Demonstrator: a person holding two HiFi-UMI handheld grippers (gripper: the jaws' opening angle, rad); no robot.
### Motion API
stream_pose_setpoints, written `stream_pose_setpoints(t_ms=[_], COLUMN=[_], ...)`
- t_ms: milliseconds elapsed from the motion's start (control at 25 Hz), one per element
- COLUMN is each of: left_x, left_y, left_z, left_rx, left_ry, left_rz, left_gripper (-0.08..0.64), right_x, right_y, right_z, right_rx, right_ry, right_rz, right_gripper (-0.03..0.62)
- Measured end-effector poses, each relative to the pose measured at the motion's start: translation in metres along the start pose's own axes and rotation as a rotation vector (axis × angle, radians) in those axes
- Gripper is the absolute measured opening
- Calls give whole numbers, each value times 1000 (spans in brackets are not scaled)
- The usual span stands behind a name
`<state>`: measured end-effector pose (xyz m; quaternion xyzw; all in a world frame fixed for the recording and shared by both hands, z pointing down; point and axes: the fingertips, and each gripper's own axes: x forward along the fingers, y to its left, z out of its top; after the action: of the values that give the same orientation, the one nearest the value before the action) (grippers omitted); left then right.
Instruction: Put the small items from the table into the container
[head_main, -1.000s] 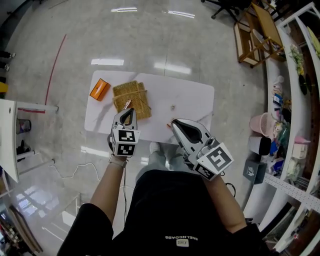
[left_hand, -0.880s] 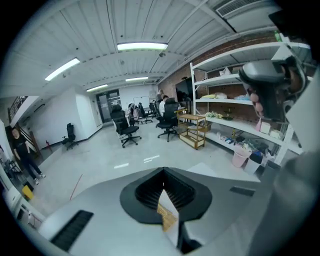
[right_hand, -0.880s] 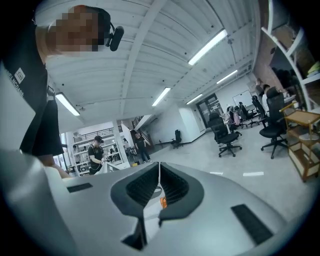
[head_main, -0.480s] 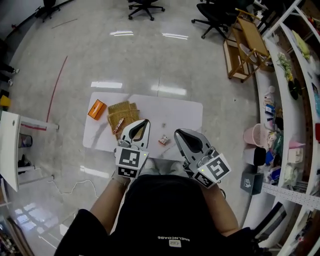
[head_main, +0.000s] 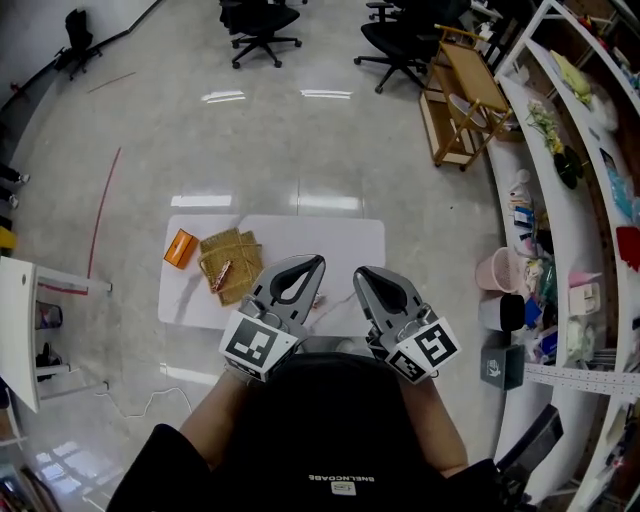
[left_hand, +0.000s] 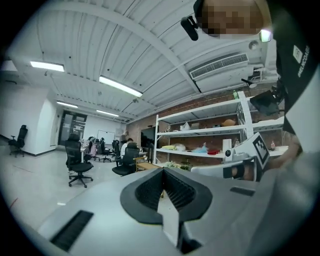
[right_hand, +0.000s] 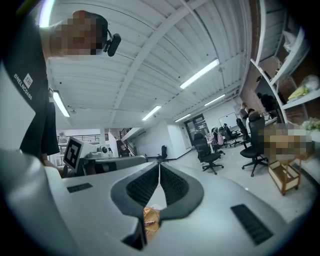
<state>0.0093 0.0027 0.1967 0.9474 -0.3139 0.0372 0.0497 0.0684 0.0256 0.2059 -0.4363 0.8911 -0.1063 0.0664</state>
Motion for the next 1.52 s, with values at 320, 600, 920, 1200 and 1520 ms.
stream_pose_setpoints(t_ms=[320,600,920,1200,1520], left_x=[13,16,13,11,13], left_y=[-7,-10,-16,-14,-5], left_z=[-1,-5,-3,-20,-44], left_rx=[-65,-52,-31,-81,-78], left_ry=[3,13,-3,41,108], left_rz=[-27,-9,-34,-17,-1], left_gripper=[5,5,5,5,6], right_x=[-21,-30,-35,-39,-40], right_y=[-17,-21,-17,-13,-15], right_z=[12,14,10,5,-4], right_rx=[-18,-11,-4,7,28], right_ry=[-26,-34,-28,-19,7], right_rz=[-55,-78,-80,-77,-86], right_gripper=[12,12,12,12,12])
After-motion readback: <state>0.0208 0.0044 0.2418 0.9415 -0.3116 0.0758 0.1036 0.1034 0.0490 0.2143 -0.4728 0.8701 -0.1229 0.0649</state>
